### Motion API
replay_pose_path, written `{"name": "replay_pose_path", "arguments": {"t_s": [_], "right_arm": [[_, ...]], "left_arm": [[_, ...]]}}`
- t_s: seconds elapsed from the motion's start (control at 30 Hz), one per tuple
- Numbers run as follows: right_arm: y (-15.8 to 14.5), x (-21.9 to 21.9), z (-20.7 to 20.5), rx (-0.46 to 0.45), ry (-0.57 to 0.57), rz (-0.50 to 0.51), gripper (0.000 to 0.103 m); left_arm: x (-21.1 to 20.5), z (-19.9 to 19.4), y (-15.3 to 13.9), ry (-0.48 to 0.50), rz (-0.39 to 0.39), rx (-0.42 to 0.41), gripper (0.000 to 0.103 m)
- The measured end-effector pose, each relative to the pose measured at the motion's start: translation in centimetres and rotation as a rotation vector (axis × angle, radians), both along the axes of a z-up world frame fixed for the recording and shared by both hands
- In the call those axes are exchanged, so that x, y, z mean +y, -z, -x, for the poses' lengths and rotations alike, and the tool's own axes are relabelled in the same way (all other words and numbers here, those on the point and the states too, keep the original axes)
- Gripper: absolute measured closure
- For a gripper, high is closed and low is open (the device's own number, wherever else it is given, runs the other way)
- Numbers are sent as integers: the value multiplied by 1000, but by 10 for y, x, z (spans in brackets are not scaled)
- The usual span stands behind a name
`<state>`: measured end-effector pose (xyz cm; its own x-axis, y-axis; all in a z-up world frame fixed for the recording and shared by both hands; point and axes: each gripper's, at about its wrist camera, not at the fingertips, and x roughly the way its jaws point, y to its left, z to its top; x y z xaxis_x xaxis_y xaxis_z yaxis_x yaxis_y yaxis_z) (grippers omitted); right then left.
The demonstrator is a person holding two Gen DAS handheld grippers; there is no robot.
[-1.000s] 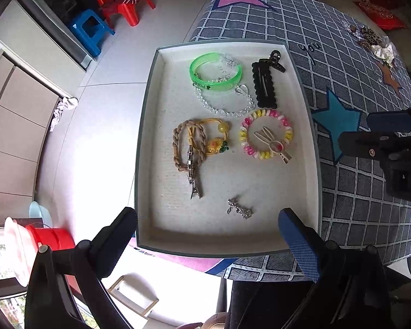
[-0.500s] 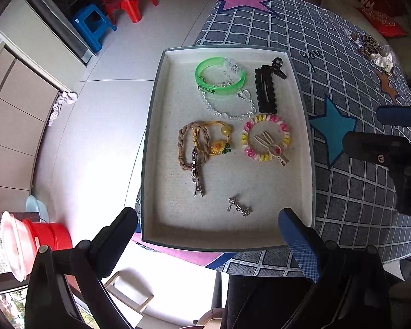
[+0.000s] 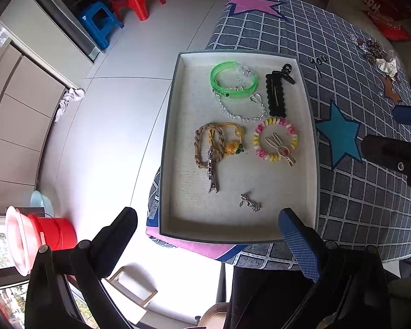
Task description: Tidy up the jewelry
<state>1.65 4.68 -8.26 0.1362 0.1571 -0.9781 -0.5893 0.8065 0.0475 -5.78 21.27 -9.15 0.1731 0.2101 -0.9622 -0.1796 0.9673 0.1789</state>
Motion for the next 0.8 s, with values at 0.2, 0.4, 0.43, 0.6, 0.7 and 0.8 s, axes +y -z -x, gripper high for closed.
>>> {"name": "replay_pose_path", "arguments": {"t_s": [0.2, 0.4, 0.43, 0.6, 0.7, 0.8], "right_arm": [[-11, -3, 1, -31, 3, 1, 17], [-18, -5, 1, -48, 18, -14, 16], [-19, -5, 1, -50, 20, -17, 16], [-22, -5, 1, -60, 25, -24, 16], [-22, -4, 1, -60, 22, -22, 16], [-22, -4, 1, -60, 26, -22, 16]], "left_arm": [[1, 3, -4, 4, 0, 5, 0], [-3, 4, -16, 30, -14, -25, 0], [-4, 4, -17, 33, -17, -28, 0], [-5, 6, -21, 35, -29, -37, 0], [-5, 7, -23, 32, -33, -40, 0], [-5, 8, -23, 32, -36, -42, 0]]}}
